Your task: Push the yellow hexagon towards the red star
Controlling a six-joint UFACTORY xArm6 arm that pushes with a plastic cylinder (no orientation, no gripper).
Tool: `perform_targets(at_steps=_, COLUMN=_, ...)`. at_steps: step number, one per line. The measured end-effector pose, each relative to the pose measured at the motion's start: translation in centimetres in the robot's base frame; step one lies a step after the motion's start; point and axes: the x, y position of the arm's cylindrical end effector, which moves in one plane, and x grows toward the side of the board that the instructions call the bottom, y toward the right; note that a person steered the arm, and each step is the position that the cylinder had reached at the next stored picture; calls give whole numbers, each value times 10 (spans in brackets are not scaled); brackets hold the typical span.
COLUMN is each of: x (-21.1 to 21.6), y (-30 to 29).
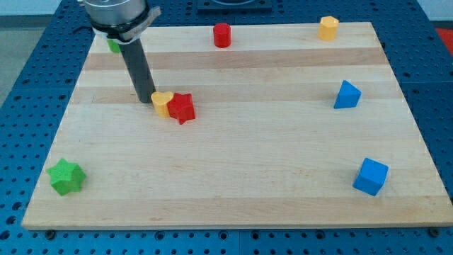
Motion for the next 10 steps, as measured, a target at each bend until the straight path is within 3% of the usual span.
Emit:
perform_targets(at_steps=2, x=-64, y=18)
perform_targets(at_steps=5, x=-80, y=306)
perform_targets(at_steps=6, x=-111, y=401)
perform_targets(at_steps=7, x=-165, y=450)
perform_targets(at_steps=8, x=-203, y=450)
perform_targets(at_steps=9, x=-197, y=389)
perform_targets(at_steps=10, x=-157, y=304)
